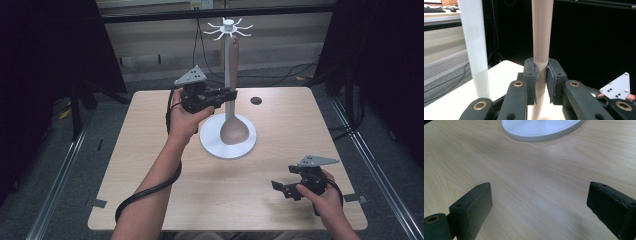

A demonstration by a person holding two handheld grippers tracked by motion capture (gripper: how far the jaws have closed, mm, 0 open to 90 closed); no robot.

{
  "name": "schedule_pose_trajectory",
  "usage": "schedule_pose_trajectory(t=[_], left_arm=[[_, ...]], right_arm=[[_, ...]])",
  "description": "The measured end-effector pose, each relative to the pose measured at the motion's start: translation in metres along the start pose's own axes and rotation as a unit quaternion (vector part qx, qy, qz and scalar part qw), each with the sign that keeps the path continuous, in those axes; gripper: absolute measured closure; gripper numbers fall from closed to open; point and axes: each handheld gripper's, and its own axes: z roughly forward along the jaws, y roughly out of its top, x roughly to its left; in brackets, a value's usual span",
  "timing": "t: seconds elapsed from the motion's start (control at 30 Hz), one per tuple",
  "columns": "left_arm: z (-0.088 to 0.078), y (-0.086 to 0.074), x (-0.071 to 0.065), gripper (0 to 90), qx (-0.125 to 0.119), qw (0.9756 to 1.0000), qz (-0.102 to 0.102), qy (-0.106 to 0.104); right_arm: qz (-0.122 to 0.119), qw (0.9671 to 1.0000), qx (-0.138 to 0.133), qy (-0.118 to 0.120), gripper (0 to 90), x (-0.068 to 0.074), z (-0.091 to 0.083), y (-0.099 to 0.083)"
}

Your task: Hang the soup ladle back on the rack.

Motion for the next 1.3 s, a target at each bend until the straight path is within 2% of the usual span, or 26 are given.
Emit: schedule_pose_trajectory(t=[0.13,0.33,0.4,0.5,0.67,0.77,0.93,1.0,1.03,1.1,1.17,1.23,1.3], left_arm=[[0.001,-0.003,0.006,78.9,0.001,0.9999,-0.011,0.008],[0.001,-0.005,0.008,78.1,-0.007,0.9999,-0.010,0.010],[0.000,-0.005,0.008,77.4,-0.007,0.9997,-0.008,0.020],[-0.002,-0.007,0.010,75.5,-0.012,0.9996,-0.014,0.023],[-0.004,-0.007,0.012,71.3,-0.009,0.9994,-0.012,0.032],[-0.004,-0.008,0.013,70.0,-0.004,0.9995,-0.011,0.031],[-0.007,-0.011,0.011,61.1,0.003,0.9992,-0.005,0.039],[-0.008,-0.013,0.011,52.4,0.005,0.9988,-0.004,0.049],[-0.008,-0.015,0.010,45.3,0.006,0.9983,-0.004,0.058],[-0.010,-0.017,0.008,34.8,0.016,0.9974,0.007,0.070],[-0.011,-0.020,0.007,25.3,0.026,0.9963,0.009,0.081],[-0.013,-0.023,0.005,19.9,0.043,0.9948,0.015,0.091],[-0.016,-0.025,0.004,16.8,0.045,0.9944,0.016,0.094]], right_arm=[[0.000,1.0000,0.000,0.000,5.9,0.000,0.000,0.000],[0.002,1.0000,0.001,0.001,5.9,0.000,0.001,-0.001],[0.003,1.0000,0.002,0.000,5.9,0.000,0.001,0.000],[-0.001,1.0000,0.001,0.002,5.9,0.002,0.002,0.001],[-0.004,1.0000,0.005,0.004,5.9,0.003,0.003,0.002],[-0.004,1.0000,0.000,0.003,5.9,0.002,0.003,0.004],[-0.005,1.0000,0.005,0.004,5.9,0.003,0.004,0.003],[-0.005,1.0000,0.004,0.004,5.9,0.003,0.003,0.003],[-0.004,1.0000,0.003,0.003,5.9,0.002,0.003,0.003],[-0.004,1.0000,0.001,0.001,5.9,0.002,0.003,0.003],[-0.004,1.0000,0.002,0.002,5.9,0.003,0.003,0.003],[-0.004,1.0000,0.003,0.003,5.9,0.003,0.003,0.003],[-0.005,1.0000,0.004,0.003,5.9,0.003,0.003,0.003]])
